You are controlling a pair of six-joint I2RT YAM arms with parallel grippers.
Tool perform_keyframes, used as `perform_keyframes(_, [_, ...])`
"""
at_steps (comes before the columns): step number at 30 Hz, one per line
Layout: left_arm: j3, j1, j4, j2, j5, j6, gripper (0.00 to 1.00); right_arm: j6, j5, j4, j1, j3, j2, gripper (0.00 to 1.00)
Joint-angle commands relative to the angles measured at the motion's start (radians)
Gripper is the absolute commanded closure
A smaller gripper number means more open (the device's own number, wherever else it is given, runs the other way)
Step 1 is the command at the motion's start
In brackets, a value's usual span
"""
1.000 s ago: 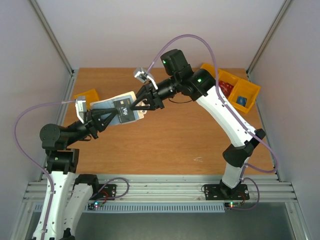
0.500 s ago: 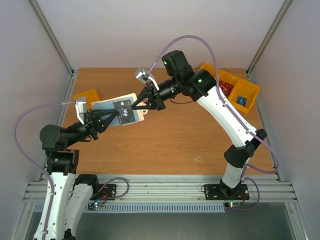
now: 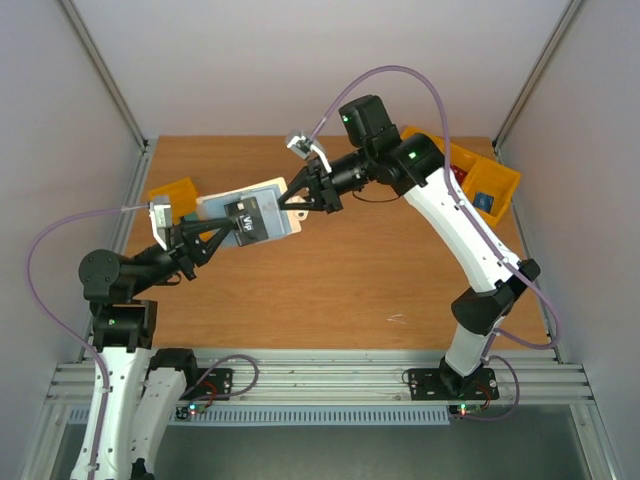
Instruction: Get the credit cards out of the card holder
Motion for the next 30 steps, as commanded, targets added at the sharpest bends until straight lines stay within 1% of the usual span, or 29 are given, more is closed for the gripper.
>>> perform_keyframes(1, [-0.004, 0.011, 0.007, -0.009, 0.004, 0.028, 1.00, 0.009, -0.024, 0.003, -0.020, -0.004, -0.045, 0.99])
perform_keyframes(4, [0.000, 0.012, 0.008, -0.009, 0.000, 0.021, 1.00, 0.014, -0.041, 0.018, -0.013, -0.004, -0.040, 0.99])
perform_keyframes(7, [-0.002, 0.013, -0.031, -0.013, -0.025, 0.032, 1.00, 0.021, 0.001, 0.031, -0.024, -0.002, -0.042, 0.99])
perform_keyframes(9, [-0.001, 0.013, -0.092, -0.020, -0.073, 0.063, 1.00, 0.053, 0.024, 0.043, -0.054, -0.009, -0.037, 0.99])
perform_keyframes(12, [0.012, 0.013, -0.232, -0.033, -0.202, 0.142, 1.00, 0.107, 0.061, 0.058, -0.100, -0.044, -0.038, 0.99])
perform_keyframes(14, [0.013, 0.013, -0.272, -0.041, -0.252, 0.178, 1.00, 0.134, 0.079, 0.077, -0.114, -0.079, -0.053, 0.99])
perform_keyframes(19, [0.002, 0.013, -0.270, -0.054, -0.256, 0.202, 1.00, 0.188, 0.072, 0.121, -0.130, -0.146, -0.052, 0.99])
perform_keyframes(21, [0.005, 0.013, -0.275, -0.058, -0.258, 0.208, 1.00, 0.236, 0.079, 0.156, -0.150, -0.182, -0.050, 0.99])
perform_keyframes(24, [0.007, 0.013, -0.283, -0.067, -0.258, 0.220, 1.00, 0.296, 0.142, 0.185, -0.163, -0.238, -0.039, 0.99])
perform_keyframes(25, [0.007, 0.013, -0.278, -0.068, -0.254, 0.222, 1.00, 0.313, 0.182, 0.186, -0.160, -0.255, -0.031, 0.99])
perform_keyframes(27, [0.002, 0.013, -0.256, -0.066, -0.251, 0.216, 1.00, 0.350, 0.206, 0.205, -0.148, -0.296, -0.009, 0.99])
perform_keyframes(30, [-0.014, 0.013, -0.203, -0.057, -0.248, 0.179, 1.00, 0.423, 0.210, 0.314, -0.104, -0.384, 0.018, 0.99])
